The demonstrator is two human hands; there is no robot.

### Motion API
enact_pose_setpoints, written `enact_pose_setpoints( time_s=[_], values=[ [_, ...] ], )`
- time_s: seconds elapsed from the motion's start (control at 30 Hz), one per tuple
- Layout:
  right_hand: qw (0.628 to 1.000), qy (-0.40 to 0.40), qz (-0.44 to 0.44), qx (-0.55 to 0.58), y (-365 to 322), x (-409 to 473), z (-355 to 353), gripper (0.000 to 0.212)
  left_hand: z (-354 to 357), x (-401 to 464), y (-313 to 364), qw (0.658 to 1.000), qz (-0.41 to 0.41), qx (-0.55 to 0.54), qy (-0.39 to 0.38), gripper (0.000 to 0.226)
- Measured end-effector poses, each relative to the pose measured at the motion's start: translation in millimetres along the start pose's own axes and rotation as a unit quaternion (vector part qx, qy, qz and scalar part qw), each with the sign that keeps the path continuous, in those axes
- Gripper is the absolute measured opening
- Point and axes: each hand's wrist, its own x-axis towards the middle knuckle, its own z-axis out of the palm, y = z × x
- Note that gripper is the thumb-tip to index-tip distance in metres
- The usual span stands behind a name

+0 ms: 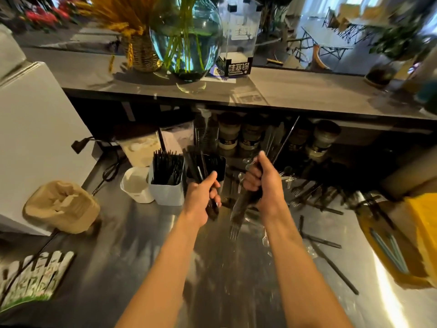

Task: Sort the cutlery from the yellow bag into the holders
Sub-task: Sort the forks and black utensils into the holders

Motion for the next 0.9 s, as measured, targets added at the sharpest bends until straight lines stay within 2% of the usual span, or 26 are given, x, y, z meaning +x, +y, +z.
enact_pose_setpoints(
  time_s=[0.1, 0.17, 0.3, 0.4, 0.53, 0.63, 0.7, 0.9],
  values=[
    [0.99, -0.071, -0.014, 0.123, -25, 17, 16, 0.038, 4, 2, -4, 1.0, -0.005, 0.005, 0.021, 0.023],
    [0.985, -0.077, -0.045, 0.145, -39, 25, 22, 0.038, 8, 6, -3, 0.999, -0.029, -0.01, 0.01, 0.018],
    [0.99, -0.019, -0.132, 0.048, -41, 33, 30, 0.033, 18, 9, -5, 0.994, -0.101, 0.002, 0.037, 0.034],
    [0.987, 0.021, -0.158, -0.037, -26, 31, 31, 0.032, 29, 6, -7, 0.994, -0.089, -0.043, 0.044, 0.033],
    [0.984, 0.024, -0.161, -0.072, -5, 26, 37, 0.03, 35, 6, -9, 0.992, -0.027, -0.055, 0.107, 0.029],
    [0.988, 0.02, -0.138, -0.06, 8, 24, 43, 0.019, 34, 7, -13, 0.991, -0.011, -0.017, 0.132, 0.031],
    [0.992, 0.02, -0.116, -0.044, 16, 23, 44, 0.011, 30, 7, -11, 0.991, 0.004, -0.004, 0.137, 0.03],
    [0.995, 0.035, -0.084, 0.03, 33, 26, 41, 0.008, 24, 6, -6, 0.992, 0.021, -0.007, 0.123, 0.023]
  ],
)
